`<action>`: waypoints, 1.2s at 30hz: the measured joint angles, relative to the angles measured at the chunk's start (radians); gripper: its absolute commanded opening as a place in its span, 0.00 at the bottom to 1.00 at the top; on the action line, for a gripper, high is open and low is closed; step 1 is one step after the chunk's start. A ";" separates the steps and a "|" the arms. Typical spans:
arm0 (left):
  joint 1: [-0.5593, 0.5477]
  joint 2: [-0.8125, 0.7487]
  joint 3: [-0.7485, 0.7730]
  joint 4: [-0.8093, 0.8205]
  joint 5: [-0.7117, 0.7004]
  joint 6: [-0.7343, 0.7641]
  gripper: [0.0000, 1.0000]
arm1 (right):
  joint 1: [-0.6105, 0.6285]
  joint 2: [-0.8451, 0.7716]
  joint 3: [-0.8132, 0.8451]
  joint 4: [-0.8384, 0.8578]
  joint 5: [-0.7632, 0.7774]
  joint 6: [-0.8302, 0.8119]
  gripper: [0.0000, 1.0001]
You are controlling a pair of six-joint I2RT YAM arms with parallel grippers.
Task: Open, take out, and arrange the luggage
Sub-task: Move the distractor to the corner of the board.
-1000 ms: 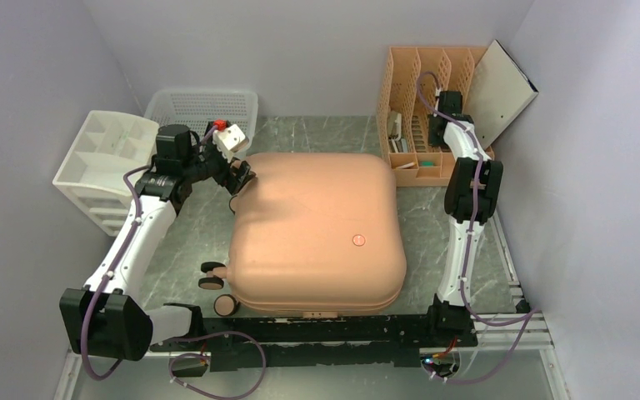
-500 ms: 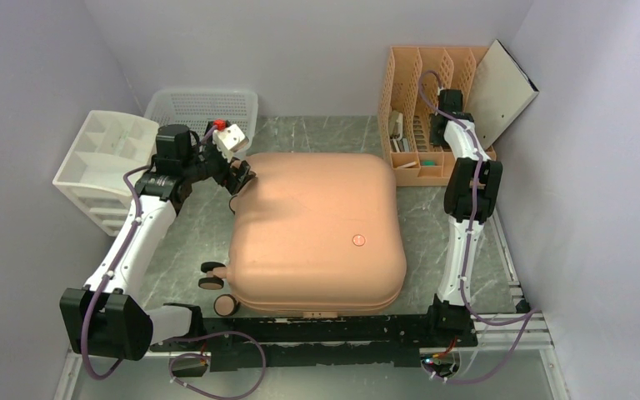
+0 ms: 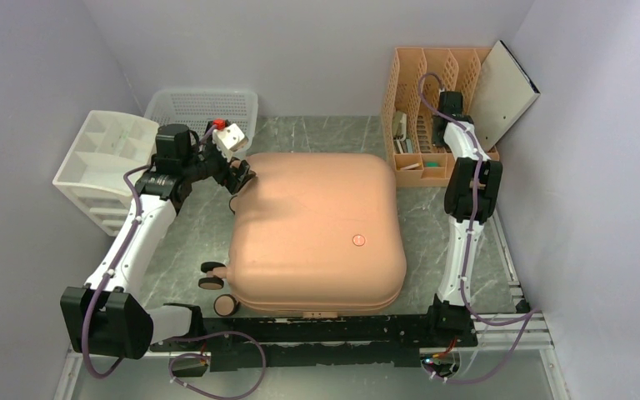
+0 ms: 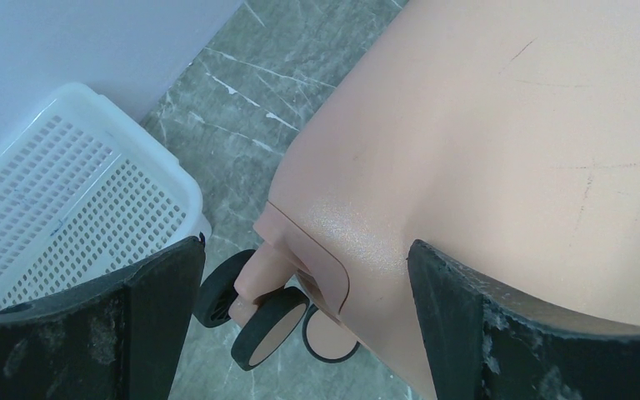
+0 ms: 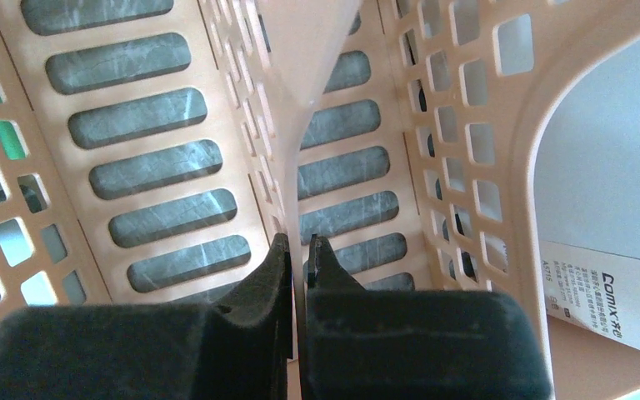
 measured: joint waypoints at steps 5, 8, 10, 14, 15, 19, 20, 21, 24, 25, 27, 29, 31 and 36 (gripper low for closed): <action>0.001 -0.001 -0.001 0.001 0.000 -0.002 0.97 | -0.001 0.006 0.014 -0.013 0.010 0.005 0.00; 0.002 -0.002 -0.004 0.006 0.003 -0.003 0.97 | -0.005 0.006 0.014 -0.012 0.010 0.005 0.00; 0.002 -0.002 -0.004 0.006 0.004 -0.003 0.97 | -0.013 0.014 0.029 -0.023 0.010 0.008 0.00; 0.003 -0.002 -0.004 0.005 0.005 -0.003 0.97 | -0.037 0.028 0.060 -0.047 -0.007 0.015 0.25; 0.003 -0.002 -0.004 0.006 0.006 -0.003 0.97 | -0.042 0.027 0.058 -0.038 -0.008 0.013 0.35; 0.003 -0.003 -0.005 0.007 0.006 -0.005 0.97 | -0.044 0.009 0.004 0.035 0.039 -0.003 0.68; 0.003 -0.003 -0.005 0.007 0.006 -0.005 0.97 | -0.044 0.002 -0.016 0.061 0.048 -0.009 0.75; 0.004 -0.002 -0.005 0.007 0.005 -0.007 0.97 | -0.044 -0.008 -0.040 0.090 0.060 -0.025 0.81; 0.003 0.006 0.015 -0.015 -0.012 -0.014 0.97 | -0.048 -0.030 -0.069 0.117 0.066 -0.058 0.95; 0.004 0.016 0.034 -0.035 -0.023 -0.014 0.97 | -0.054 -0.033 -0.069 0.114 0.055 -0.068 0.98; 0.003 0.041 0.078 -0.080 -0.053 -0.009 0.97 | -0.058 -0.037 -0.062 0.097 0.032 -0.071 1.00; 0.003 0.064 0.117 -0.121 -0.081 -0.001 0.97 | -0.060 -0.048 -0.052 0.077 0.012 -0.072 1.00; 0.003 0.077 0.154 -0.166 -0.109 0.005 0.97 | -0.064 -0.082 -0.053 0.046 -0.011 -0.083 1.00; 0.003 0.058 0.215 -0.232 -0.184 0.029 0.97 | -0.093 -0.309 -0.122 -0.010 -0.076 -0.131 1.00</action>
